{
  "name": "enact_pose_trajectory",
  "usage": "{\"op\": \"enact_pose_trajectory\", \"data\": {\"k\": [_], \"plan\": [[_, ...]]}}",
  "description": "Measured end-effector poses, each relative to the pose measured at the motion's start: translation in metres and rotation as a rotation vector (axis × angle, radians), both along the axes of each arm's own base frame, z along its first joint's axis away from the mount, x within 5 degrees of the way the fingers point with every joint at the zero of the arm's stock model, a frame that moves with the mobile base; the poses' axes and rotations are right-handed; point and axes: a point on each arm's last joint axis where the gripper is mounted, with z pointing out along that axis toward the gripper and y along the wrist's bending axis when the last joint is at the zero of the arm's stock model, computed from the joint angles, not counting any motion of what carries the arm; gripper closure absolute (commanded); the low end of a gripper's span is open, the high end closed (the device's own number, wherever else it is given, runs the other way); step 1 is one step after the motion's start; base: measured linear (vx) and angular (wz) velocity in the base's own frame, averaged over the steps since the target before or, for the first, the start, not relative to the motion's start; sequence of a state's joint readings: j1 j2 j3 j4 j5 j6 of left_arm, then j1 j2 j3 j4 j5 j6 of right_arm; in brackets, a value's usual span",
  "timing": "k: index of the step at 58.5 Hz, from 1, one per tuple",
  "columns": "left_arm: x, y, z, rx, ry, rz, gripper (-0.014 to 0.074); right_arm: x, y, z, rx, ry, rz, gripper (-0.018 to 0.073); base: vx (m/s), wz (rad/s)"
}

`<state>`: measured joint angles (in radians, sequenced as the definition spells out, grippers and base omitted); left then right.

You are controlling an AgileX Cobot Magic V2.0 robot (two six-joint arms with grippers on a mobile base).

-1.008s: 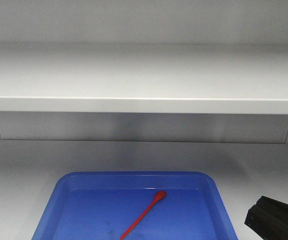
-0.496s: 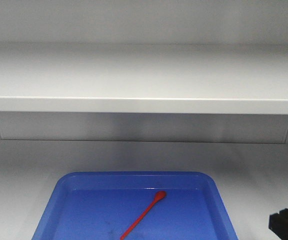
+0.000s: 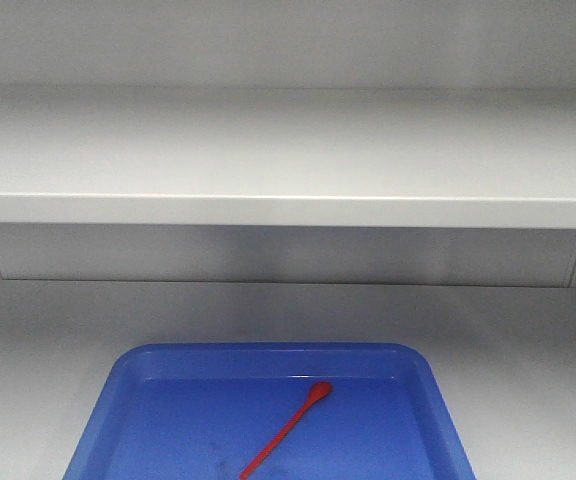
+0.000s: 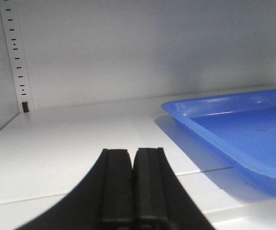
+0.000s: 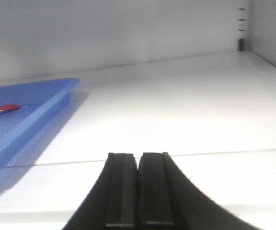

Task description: Sort red and green spoons into left cabinet

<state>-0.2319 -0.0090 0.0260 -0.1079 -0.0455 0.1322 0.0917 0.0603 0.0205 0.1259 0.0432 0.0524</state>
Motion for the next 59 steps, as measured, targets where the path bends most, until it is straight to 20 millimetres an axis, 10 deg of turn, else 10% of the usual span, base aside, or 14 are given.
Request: {"op": "enact_pose_trajectory", "data": {"k": [59], "plan": [[0.0000, 0.0000, 0.0000, 0.001, 0.000, 0.000, 0.0596, -0.0050, -0.0058, -0.0062, -0.028, 0.018, -0.097, 0.0564, 0.00, 0.00]]}}
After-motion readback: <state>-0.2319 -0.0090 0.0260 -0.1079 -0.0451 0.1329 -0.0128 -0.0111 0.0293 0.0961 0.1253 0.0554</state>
